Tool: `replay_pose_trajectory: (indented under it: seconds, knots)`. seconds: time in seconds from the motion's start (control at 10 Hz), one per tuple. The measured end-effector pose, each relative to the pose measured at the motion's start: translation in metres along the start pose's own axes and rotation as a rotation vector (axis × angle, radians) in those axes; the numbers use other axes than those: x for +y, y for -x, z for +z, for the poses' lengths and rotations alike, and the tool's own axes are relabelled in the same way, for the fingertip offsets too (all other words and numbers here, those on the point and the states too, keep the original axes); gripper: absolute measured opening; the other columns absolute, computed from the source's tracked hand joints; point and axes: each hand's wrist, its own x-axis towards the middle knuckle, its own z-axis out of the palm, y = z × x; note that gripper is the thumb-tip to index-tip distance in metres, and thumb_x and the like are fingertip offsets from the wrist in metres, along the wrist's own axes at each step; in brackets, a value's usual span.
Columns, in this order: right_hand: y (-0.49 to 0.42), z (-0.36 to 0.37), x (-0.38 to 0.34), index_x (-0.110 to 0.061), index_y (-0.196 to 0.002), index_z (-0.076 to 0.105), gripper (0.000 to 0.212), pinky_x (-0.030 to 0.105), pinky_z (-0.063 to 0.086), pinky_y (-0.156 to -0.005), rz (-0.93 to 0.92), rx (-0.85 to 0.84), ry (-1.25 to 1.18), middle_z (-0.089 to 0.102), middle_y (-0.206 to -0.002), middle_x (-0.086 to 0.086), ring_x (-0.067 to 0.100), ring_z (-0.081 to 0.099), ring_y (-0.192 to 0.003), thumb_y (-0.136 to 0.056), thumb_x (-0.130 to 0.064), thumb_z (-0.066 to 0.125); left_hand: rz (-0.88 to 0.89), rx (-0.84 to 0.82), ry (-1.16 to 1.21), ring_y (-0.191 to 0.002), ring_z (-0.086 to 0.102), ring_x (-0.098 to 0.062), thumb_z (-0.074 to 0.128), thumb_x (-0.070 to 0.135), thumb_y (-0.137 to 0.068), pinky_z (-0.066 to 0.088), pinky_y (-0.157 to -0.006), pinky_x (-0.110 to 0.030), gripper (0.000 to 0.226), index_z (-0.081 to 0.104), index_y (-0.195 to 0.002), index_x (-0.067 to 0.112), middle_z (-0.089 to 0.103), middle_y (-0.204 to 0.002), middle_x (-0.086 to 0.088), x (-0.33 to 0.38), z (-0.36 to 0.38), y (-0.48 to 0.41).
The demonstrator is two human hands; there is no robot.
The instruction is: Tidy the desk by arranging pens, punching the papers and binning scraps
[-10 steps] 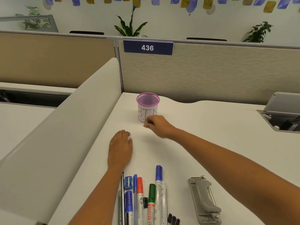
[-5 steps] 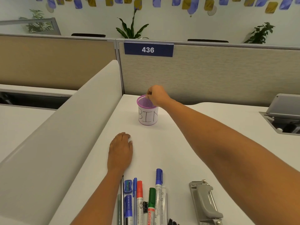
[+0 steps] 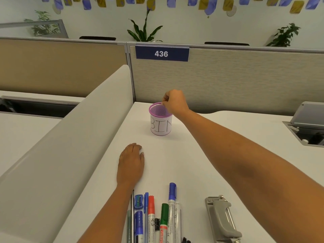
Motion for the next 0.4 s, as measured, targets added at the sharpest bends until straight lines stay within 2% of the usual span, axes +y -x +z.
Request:
replay_pose_trajectory:
  seconds: [0.1,0.2,0.3,0.4]
  knots:
    - [0.015,0.002,0.008,-0.002,-0.098,0.07,0.024,0.032,0.048,-0.071,-0.009,0.008,0.002,0.07,-0.095,0.017,0.027,0.062,-0.082,-0.092,-0.019,0.054,0.001,-0.003,0.003,-0.129,0.043,-0.024,0.041,0.019,-0.096,0.029,-0.111,-0.034,0.035,0.05,-0.128,0.008,0.048,-0.138,-0.009,0.0,0.0,0.001]
    - [0.034,0.006,0.016,-0.003,-0.102,0.07,0.021,0.035,0.051,-0.083,-0.003,-0.022,-0.015,0.071,-0.1,0.016,0.03,0.065,-0.092,-0.089,-0.014,0.057,-0.014,-0.037,0.022,-0.136,0.036,-0.022,0.039,0.02,-0.097,0.023,-0.115,-0.034,0.038,0.046,-0.133,0.009,0.043,-0.145,-0.009,0.002,-0.002,0.002]
    - [0.061,0.014,0.022,-0.006,-0.109,0.069,0.029,0.032,0.046,-0.092,-0.03,-0.007,-0.007,0.068,-0.113,0.014,0.03,0.062,-0.104,-0.088,-0.001,0.05,-0.018,-0.061,-0.004,-0.142,0.027,-0.02,0.034,0.024,-0.098,0.016,-0.118,-0.033,0.043,0.039,-0.14,0.013,0.033,-0.151,-0.006,0.0,0.0,0.004]
    - [0.082,0.019,0.028,-0.005,-0.108,0.068,0.029,0.029,0.046,-0.09,-0.074,0.064,-0.01,0.068,-0.114,0.013,0.028,0.062,-0.105,-0.089,-0.001,0.047,-0.016,-0.1,-0.06,-0.144,0.021,-0.02,0.032,0.027,-0.099,0.012,-0.118,-0.034,0.045,0.033,-0.143,0.016,0.027,-0.154,-0.004,0.002,-0.002,0.007]
